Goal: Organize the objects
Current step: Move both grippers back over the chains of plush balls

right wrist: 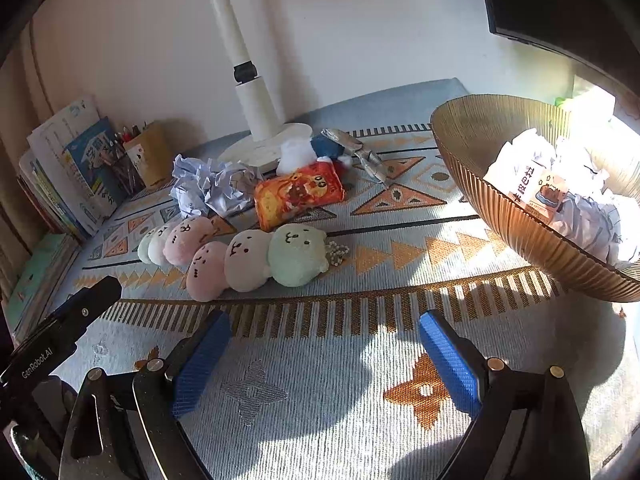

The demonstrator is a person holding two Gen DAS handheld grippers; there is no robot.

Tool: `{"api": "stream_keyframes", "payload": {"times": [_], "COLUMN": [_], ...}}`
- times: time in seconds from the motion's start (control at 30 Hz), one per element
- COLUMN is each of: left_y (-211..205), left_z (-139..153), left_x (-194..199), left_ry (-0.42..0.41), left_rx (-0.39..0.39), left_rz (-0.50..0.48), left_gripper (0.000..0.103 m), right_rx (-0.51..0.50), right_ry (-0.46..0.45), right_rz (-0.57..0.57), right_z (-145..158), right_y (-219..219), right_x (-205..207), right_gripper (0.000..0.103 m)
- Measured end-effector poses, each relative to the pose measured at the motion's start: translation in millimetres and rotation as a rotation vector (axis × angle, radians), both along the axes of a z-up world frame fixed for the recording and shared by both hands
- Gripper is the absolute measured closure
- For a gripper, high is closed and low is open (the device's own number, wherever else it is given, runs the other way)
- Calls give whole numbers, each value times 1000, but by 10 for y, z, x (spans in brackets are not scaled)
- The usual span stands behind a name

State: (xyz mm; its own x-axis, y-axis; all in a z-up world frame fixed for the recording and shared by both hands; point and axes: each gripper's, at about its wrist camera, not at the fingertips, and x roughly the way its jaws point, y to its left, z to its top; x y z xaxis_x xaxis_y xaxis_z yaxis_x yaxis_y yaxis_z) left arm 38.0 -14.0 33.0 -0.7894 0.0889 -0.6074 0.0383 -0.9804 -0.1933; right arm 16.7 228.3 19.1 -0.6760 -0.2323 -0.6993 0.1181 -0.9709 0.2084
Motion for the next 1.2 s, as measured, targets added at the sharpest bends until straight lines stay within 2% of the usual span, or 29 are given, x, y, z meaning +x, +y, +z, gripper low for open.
{"api": "stream_keyframes", "payload": {"times": [1.2], "left_y": [32], "left_z": [-22], "left_x": [-13], "left_ry": [-17], "left_rx": [-6], "left_rz": [0], "left_gripper": [9], "right_rx": [-22], "right_ry": [-3], "right_rz": [21], "right_z": [1], "right_y": [3], "right_x": [6], "right_gripper": [8]}}
